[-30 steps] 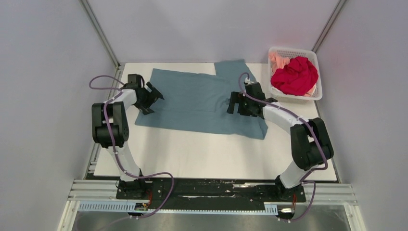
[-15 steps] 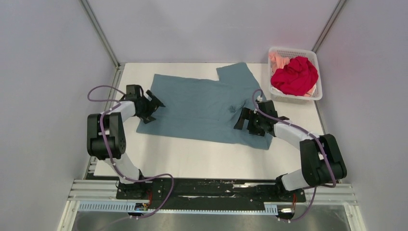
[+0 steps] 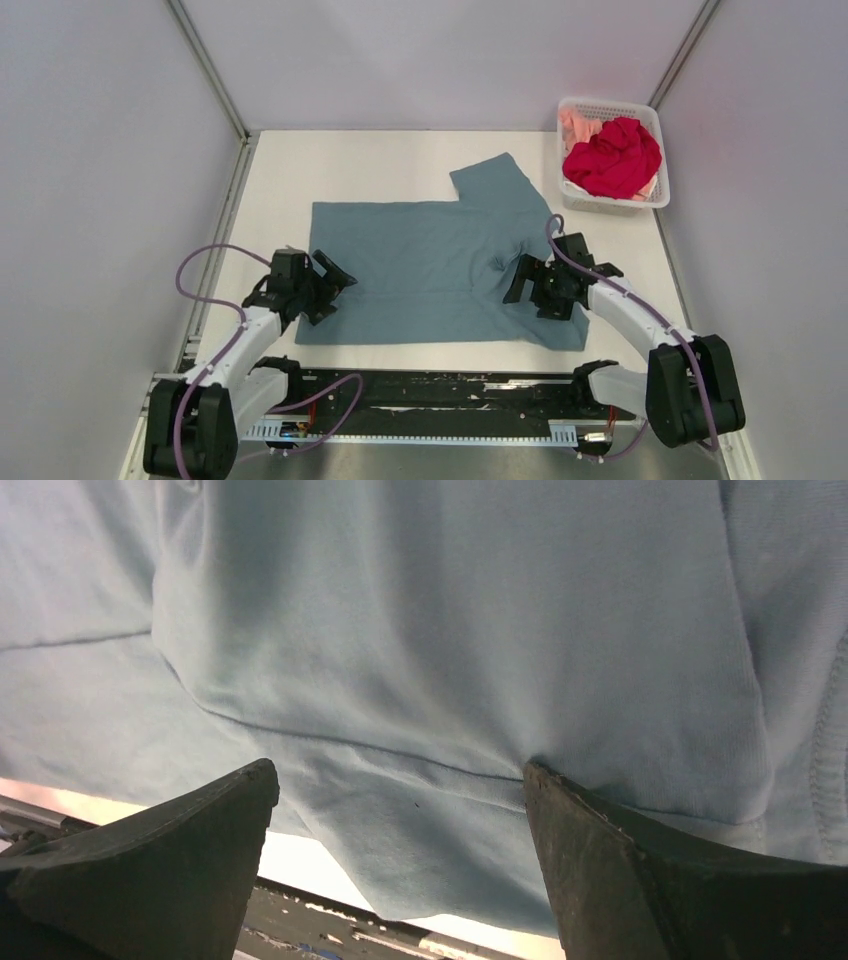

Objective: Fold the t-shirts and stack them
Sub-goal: Fold the flattened tshirt in 1/3 of the way

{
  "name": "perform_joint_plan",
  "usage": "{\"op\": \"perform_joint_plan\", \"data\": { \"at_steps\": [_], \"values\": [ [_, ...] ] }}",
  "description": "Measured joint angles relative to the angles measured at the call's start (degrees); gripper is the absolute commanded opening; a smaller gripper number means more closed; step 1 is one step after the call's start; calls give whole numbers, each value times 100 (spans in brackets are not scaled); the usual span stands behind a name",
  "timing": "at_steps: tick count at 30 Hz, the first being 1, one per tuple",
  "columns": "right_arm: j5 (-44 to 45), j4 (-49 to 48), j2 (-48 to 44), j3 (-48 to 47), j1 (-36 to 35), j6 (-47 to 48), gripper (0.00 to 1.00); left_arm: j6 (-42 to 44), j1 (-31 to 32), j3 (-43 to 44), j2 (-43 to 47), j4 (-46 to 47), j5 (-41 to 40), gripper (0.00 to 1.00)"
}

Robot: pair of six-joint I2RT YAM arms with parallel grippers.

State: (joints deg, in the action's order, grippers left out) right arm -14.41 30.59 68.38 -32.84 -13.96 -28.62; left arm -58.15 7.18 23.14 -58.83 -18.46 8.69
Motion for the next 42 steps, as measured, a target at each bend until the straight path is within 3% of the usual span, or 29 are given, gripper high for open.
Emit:
{"op": "perform_joint_plan", "data": {
  "at_steps": [6,15,26,32,42],
  "values": [
    [452,654,-227,17,37,-337,100,-503,208,-483,968,-256,7,100],
    [1250,726,-286,17,328,-566,100,-758,243,-573,1244,-535,205,100],
    [752,507,-1591,-225,356,-48,100,-654,286,-461,1784,-1401,129,100],
    [223,-284,-671,-435,293,-52,100,-210,291,614,1460,-1980,-525,100],
    [278,-1408,1362,-1311,63,-151,100,463,-70,2345,-713,-1635,-1366,100]
  ]
}}
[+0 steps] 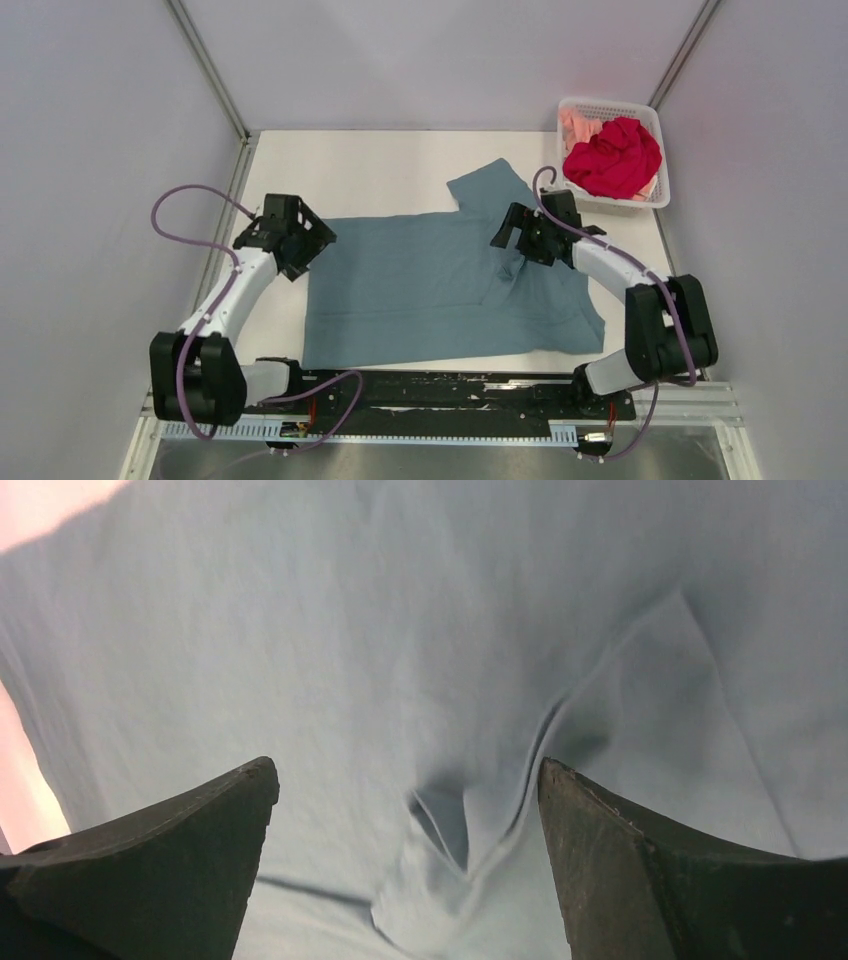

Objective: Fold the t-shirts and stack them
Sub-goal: Fold the flattened tshirt in 1/3 of the way, then grab the side of the flattened tshirt furthest away from the robot with both arms

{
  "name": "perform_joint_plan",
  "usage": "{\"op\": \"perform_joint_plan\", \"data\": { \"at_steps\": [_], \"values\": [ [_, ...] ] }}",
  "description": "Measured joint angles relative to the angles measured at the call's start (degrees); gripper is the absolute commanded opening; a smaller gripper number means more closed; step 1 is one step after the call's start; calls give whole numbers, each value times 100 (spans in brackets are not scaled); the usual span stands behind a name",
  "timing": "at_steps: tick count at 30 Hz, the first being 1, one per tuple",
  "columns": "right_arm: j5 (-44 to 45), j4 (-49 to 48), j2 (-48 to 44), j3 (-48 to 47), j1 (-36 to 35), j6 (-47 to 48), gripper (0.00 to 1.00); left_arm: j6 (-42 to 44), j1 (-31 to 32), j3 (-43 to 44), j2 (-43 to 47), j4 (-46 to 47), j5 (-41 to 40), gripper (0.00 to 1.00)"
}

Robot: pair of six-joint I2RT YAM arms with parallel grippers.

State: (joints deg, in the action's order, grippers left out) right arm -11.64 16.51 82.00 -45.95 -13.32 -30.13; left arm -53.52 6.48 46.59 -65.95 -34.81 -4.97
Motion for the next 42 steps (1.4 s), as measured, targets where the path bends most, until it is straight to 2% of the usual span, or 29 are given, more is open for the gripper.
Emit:
{"op": "perform_joint_plan", "data": {
  "at_steps": [8,11,16,22,28,36,42],
  "values": [
    [20,-417,1845,-1585,-2,-17,100,321,-1187,1130,-2260,409,389,100],
    [68,-444,2483,-2396,0,46,100,400,-1416,1735,-3095,407,472,100],
    [223,-385,3611,-4183,0,306,100,533,-1558,3294,-4688,247,734,100],
    [566,-341,4898,-5991,0,702,100,590,-1563,4135,-5265,105,964,97],
    [1117,-188,5761,-6970,2,990,100,658,-1572,4218,-5364,90,1248,82],
    [1464,-94,6133,-7538,13,1126,100,1130,-1543,4050,-5309,85,1620,72],
    [1484,-98,6133,-7521,46,1128,100,1622,-1340,4448,-5510,-535,1550,67]
  ]
}}
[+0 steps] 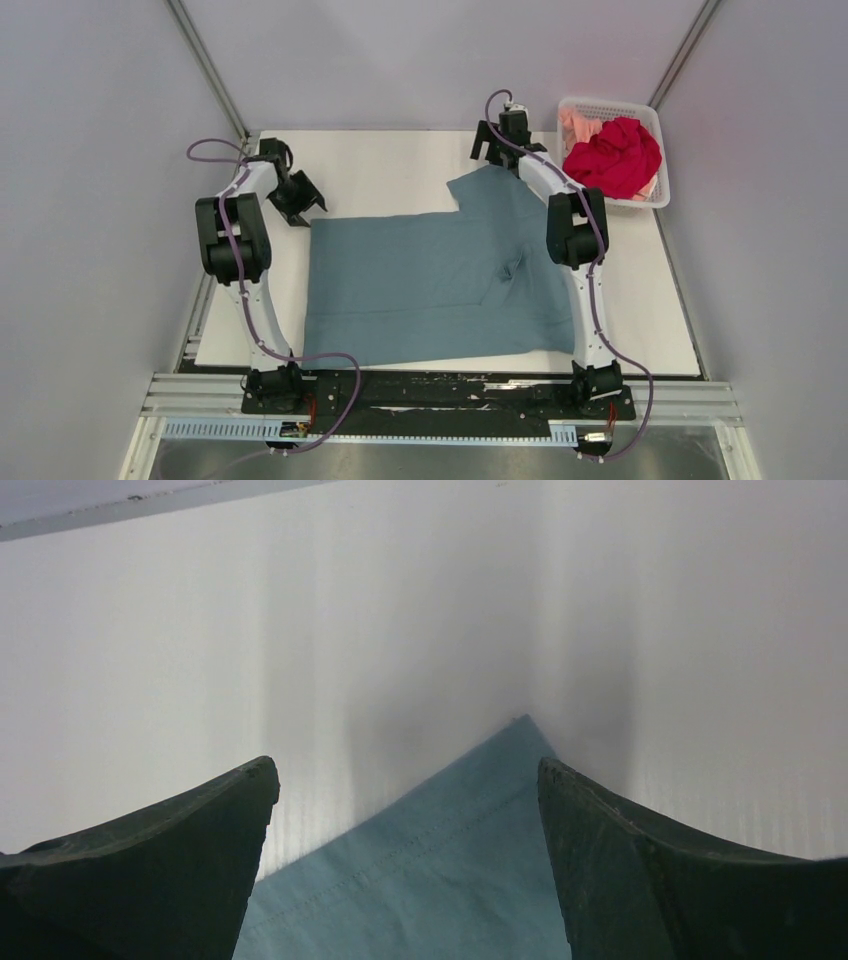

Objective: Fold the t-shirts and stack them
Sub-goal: Grab the side of the flattened tshirt furthest away from the robot with both arms

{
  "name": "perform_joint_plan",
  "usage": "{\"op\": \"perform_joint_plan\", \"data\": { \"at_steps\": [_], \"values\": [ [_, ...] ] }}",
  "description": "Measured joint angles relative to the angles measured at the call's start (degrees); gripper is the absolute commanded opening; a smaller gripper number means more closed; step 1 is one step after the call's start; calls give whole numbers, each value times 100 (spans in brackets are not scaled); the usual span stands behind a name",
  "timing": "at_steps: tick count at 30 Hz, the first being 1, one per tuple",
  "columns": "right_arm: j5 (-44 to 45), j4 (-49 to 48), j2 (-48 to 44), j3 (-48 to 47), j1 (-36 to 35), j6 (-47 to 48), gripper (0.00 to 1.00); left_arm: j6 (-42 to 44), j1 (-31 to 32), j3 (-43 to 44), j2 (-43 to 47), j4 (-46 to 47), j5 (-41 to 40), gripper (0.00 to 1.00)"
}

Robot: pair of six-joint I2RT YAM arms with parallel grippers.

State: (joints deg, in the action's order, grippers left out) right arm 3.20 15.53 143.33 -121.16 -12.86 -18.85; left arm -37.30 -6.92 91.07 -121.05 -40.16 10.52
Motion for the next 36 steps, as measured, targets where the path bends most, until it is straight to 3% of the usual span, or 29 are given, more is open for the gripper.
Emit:
{"op": "perform_joint_plan", "data": {
  "at_steps": [10,14,18,19,20,30,36],
  "values": [
    [37,-129,-142,470,85,35,100,229,256,581,-328,-826,-238,58],
    [37,-125,-267,640,131,37,100,192,345,739,-437,-1056,-297,41],
    [-31,-125,-293,669,179,94,100,157,422,772,-483,-1187,-345,16],
    [-57,-127,-295,673,181,127,100,155,435,772,-485,-1200,-352,5],
    [-94,-127,-295,675,186,162,100,162,448,774,-496,-1217,-352,2],
    [-485,-232,-4,92,199,505,100,164,459,776,-496,-1222,-356,0],
    [-146,-295,262,-164,81,883,100,166,459,776,-496,-1217,-356,0]
  ]
}}
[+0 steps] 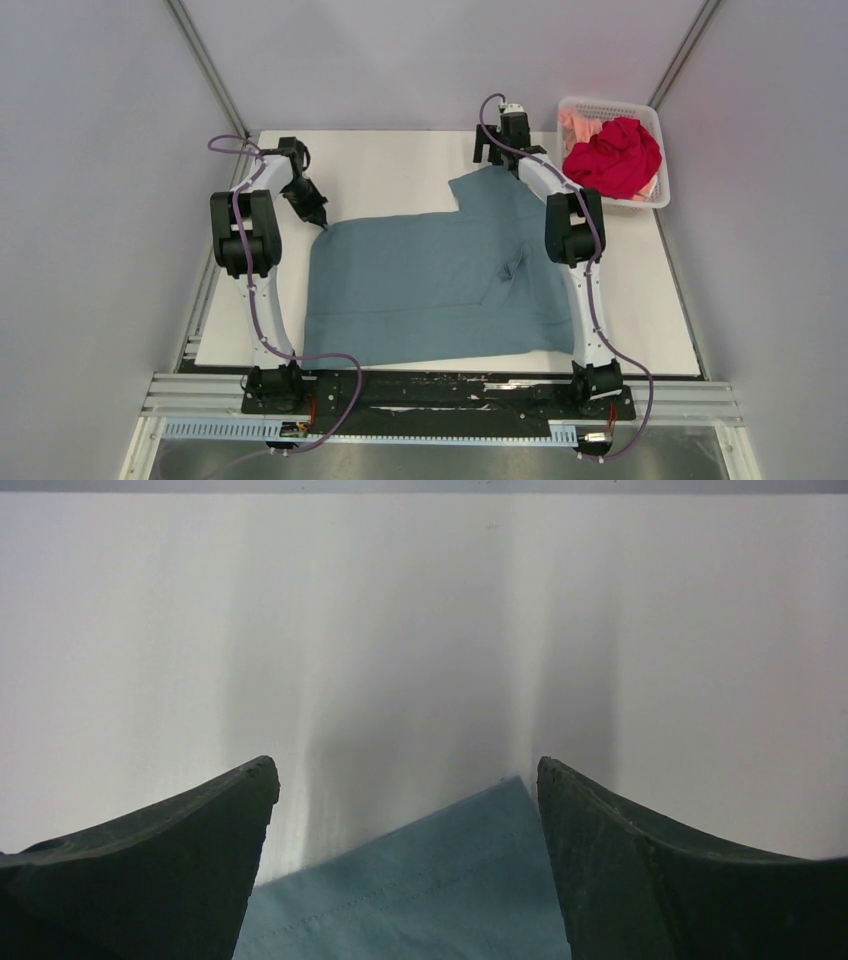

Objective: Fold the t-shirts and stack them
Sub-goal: Grab the side of the flattened tshirt furthest away from the robot with both arms

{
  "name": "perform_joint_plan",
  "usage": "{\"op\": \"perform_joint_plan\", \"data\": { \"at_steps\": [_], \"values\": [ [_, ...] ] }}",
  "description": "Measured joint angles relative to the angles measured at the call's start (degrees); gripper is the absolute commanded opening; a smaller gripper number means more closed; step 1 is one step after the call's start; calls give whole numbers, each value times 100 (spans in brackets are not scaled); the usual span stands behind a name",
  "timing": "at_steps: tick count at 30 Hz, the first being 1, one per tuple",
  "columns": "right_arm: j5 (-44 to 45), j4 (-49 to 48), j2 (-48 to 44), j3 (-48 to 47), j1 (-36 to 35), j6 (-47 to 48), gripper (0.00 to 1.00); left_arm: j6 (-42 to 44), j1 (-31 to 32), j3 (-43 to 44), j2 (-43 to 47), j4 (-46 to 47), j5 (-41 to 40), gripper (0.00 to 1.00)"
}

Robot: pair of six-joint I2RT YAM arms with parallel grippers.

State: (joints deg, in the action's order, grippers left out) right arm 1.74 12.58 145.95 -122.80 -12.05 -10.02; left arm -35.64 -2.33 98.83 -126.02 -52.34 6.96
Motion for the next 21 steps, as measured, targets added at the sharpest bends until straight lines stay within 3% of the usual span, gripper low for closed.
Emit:
{"op": "perform_joint_plan", "data": {
  "at_steps": [3,18,21],
  "values": [
    [203,39,149,-94,-61,192,99,-2,0,-11,0,15,4,0],
    [741,205,-109,308,-101,483,71,-2,0,-98,63,98,-4,0],
    [776,286,-188,402,-101,485,57,-2,0,-105,68,109,-4,0]
  ]
}}
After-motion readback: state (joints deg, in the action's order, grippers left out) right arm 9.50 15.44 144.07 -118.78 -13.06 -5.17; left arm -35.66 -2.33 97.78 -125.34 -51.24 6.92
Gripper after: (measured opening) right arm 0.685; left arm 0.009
